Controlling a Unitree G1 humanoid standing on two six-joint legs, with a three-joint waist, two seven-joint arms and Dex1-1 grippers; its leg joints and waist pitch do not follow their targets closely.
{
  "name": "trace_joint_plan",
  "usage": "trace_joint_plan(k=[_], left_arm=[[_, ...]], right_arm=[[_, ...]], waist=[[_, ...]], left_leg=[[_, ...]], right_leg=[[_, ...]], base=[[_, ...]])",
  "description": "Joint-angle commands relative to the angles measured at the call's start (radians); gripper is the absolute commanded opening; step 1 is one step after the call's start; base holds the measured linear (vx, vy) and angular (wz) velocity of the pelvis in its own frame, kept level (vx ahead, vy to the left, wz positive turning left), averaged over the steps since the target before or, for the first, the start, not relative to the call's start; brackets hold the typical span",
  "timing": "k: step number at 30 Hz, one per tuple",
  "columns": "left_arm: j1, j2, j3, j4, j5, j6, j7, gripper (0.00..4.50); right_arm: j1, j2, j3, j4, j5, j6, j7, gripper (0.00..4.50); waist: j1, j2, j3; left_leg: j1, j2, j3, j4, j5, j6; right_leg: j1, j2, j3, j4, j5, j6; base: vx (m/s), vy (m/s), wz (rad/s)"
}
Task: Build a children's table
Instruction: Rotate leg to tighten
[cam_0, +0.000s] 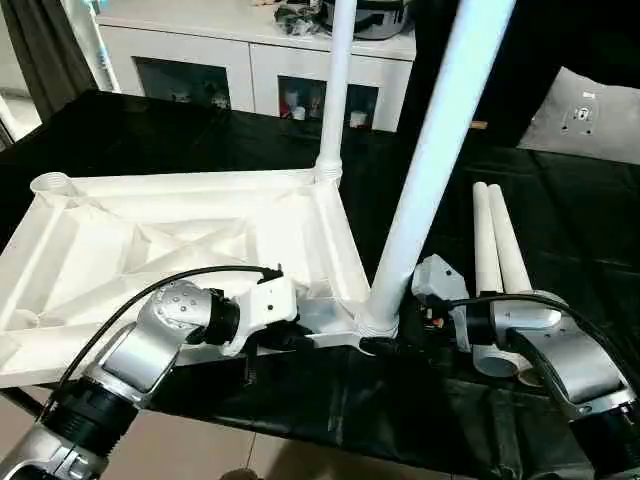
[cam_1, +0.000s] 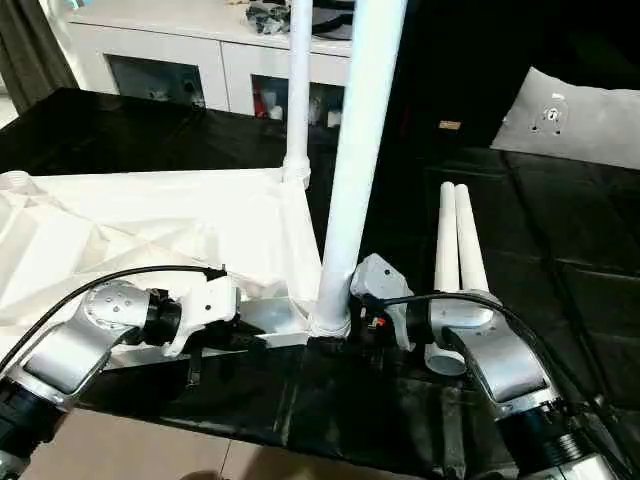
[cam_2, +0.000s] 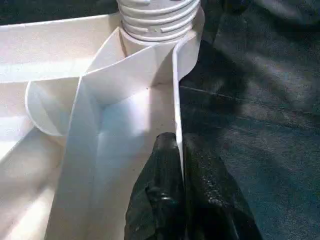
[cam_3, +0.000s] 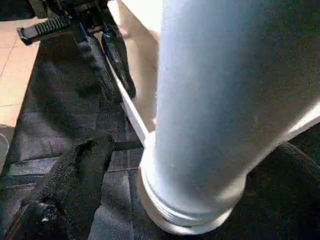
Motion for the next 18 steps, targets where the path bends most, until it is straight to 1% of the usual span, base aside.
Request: trace_joint_plan(k=[1, 2, 3, 6, 8, 10, 11, 12, 13, 15, 16, 17, 18], left_arm=[[-0.008, -0.003, 0.02, -0.014, -0.028, -0.01, -0.027, 0.0], [-0.007, -0.004, 0.021, -0.014, -0.034, -0.008, -0.032, 0.0], [-0.007, -0.006, 0.023, -0.014, -0.037, -0.005, -0.033, 0.0], [-0.008, -0.005, 0.023, -0.009, -0.041, -0.002, -0.038, 0.0], [-0.007, -0.004, 0.022, -0.01, -0.043, 0.0, -0.041, 0.0], [-0.006, -0.003, 0.022, -0.011, -0.045, 0.003, -0.043, 0.0], [-0.004, -0.003, 0.024, -0.011, -0.046, 0.006, -0.049, 0.0], [-0.004, -0.003, 0.024, -0.011, -0.046, 0.006, -0.049, 0.0], [-0.003, -0.002, 0.024, -0.012, -0.046, 0.008, -0.052, 0.0], [-0.002, -0.001, 0.025, -0.013, -0.047, 0.012, -0.054, 0.0], [-0.002, -0.002, 0.025, -0.013, -0.048, 0.013, -0.053, 0.0], [-0.001, -0.002, 0.025, -0.013, -0.049, 0.014, -0.054, 0.0], [-0.001, -0.002, 0.025, -0.012, -0.049, 0.014, -0.054, 0.0]], right_arm=[[-0.003, 0.005, -0.022, 0.009, 0.02, 0.026, 0.001, 4.4], [-0.004, 0.009, -0.025, 0.01, 0.029, 0.032, 0.002, 4.12], [-0.005, 0.011, -0.025, 0.012, 0.034, 0.036, 0.002, 4.12], [-0.008, 0.014, -0.02, 0.028, 0.035, 0.038, -0.001, 3.91], [-0.007, 0.017, -0.022, 0.031, 0.039, 0.039, 0.0, 3.65], [-0.007, 0.02, -0.025, 0.034, 0.044, 0.038, 0.002, 3.59], [-0.007, 0.023, -0.027, 0.035, 0.05, 0.039, 0.003, 3.54], [-0.007, 0.023, -0.027, 0.035, 0.05, 0.039, 0.003, 3.47], [-0.007, 0.023, -0.027, 0.035, 0.052, 0.039, 0.003, 3.3], [-0.005, 0.023, -0.025, 0.036, 0.055, 0.039, 0.005, 3.13], [-0.005, 0.023, -0.024, 0.037, 0.055, 0.039, 0.005, 3.13], [-0.003, 0.023, -0.022, 0.036, 0.055, 0.038, 0.005, 2.87], [-0.003, 0.023, -0.022, 0.036, 0.055, 0.038, 0.005, 2.87]], waist=[[-0.003, -0.005, -0.073], [-0.003, -0.004, -0.074], [-0.003, -0.004, -0.074], [-0.002, -0.002, -0.074], [-0.001, -0.002, -0.073], [-0.002, -0.002, -0.073], [-0.001, 0.0, -0.073], [-0.001, -0.001, -0.073], [0.0, 0.002, -0.074], [-0.001, 0.0, -0.074], [-0.001, 0.0, -0.074], [-0.001, 0.0, -0.074], [0.0, 0.0, -0.075]], left_leg=[[0.002, 0.055, -0.014, -0.065, -0.131, 0.057], [0.003, 0.055, -0.015, -0.065, -0.129, 0.058], [0.002, 0.057, -0.015, -0.065, -0.126, 0.058], [0.003, 0.058, -0.015, -0.066, -0.126, 0.055], [0.004, 0.057, -0.014, -0.066, -0.136, 0.054], [0.004, 0.057, -0.014, -0.066, -0.14, 0.051], [0.006, 0.057, -0.014, -0.066, -0.143, 0.049], [0.005, 0.057, -0.014, -0.066, -0.141, 0.049], [0.004, 0.058, -0.015, -0.067, -0.139, 0.049], [0.004, 0.058, -0.015, -0.066, -0.135, 0.049], [0.004, 0.058, -0.014, -0.067, -0.136, 0.049], [0.004, 0.057, -0.014, -0.066, -0.137, 0.049], [0.004, 0.058, -0.014, -0.066, -0.135, 0.049]], right_leg=[[0.051, -0.105, 0.067, -0.087, -0.315, -0.123], [0.051, -0.104, 0.067, -0.086, -0.311, -0.124], [0.051, -0.105, 0.068, -0.084, -0.3, -0.127], [0.051, -0.104, 0.068, -0.082, -0.283, -0.135], [0.051, -0.105, 0.067, -0.084, -0.296, -0.135], [0.05, -0.106, 0.067, -0.086, -0.31, -0.131], [0.049, -0.106, 0.068, -0.087, -0.314, -0.131], [0.05, -0.105, 0.068, -0.086, -0.31, -0.131], [0.051, -0.106, 0.068, -0.085, -0.301, -0.133], [0.051, -0.105, 0.068, -0.083, -0.291, -0.135], [0.051, -0.105, 0.068, -0.083, -0.29, -0.136], [0.051, -0.106, 0.068, -0.083, -0.29, -0.138], [0.052, -0.106, 0.068, -0.083, -0.287, -0.138]], base=[[0.0, 0.0, 0.0], [0.0, 0.0, 0.0], [0.0, 0.0, 0.0], [0.0, 0.0, 0.0], [0.0, 0.0, 0.0], [0.0, 0.0, 0.0], [0.0, 0.0, 0.0], [0.0, 0.0, 0.0], [0.0, 0.0, 0.0], [0.0, 0.0, 0.0], [0.0, 0.0, 0.0], [0.0, 0.0, 0.0], [0.0, 0.0, 0.0]])
